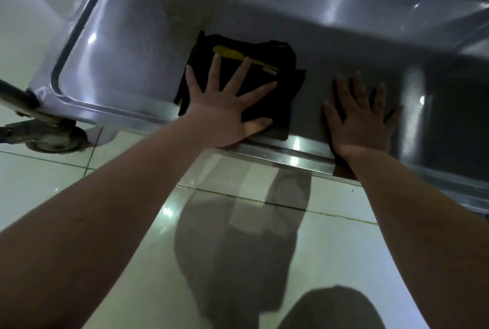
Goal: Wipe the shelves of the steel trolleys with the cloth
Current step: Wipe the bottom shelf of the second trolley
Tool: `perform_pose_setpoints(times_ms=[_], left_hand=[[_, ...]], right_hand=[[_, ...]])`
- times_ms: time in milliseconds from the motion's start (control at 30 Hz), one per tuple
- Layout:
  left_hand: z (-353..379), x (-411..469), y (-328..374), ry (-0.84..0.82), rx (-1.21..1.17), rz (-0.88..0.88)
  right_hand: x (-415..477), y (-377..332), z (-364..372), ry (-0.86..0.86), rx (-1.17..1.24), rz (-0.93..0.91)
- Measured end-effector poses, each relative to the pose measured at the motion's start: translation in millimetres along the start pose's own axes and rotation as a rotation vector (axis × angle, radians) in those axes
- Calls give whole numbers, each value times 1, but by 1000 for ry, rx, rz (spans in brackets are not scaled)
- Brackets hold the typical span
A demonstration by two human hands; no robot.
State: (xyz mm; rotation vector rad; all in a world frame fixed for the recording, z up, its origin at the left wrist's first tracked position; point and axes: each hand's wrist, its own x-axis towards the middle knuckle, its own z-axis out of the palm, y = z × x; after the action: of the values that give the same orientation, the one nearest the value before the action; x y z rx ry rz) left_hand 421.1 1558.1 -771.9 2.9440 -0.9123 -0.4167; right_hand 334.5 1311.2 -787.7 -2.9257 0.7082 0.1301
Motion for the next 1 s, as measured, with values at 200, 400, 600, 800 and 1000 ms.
perform_pose_setpoints(times_ms=[200, 400, 600, 800, 1000], left_hand=[[7, -22, -2, 80, 42, -21], [9, -23, 0, 120, -15, -29], [8, 1, -14, 115, -23, -49], [-33, 99, -44, 48, -66, -100], [-44, 100, -40, -2, -17, -70]], right_hand=[[0, -19, -6, -66, 4, 96], [0, -74, 2, -30, -41, -87], [1, -69, 8, -41, -105, -102], [1, -73, 5, -40, -98, -101], [4, -71, 4, -58, -101, -81]])
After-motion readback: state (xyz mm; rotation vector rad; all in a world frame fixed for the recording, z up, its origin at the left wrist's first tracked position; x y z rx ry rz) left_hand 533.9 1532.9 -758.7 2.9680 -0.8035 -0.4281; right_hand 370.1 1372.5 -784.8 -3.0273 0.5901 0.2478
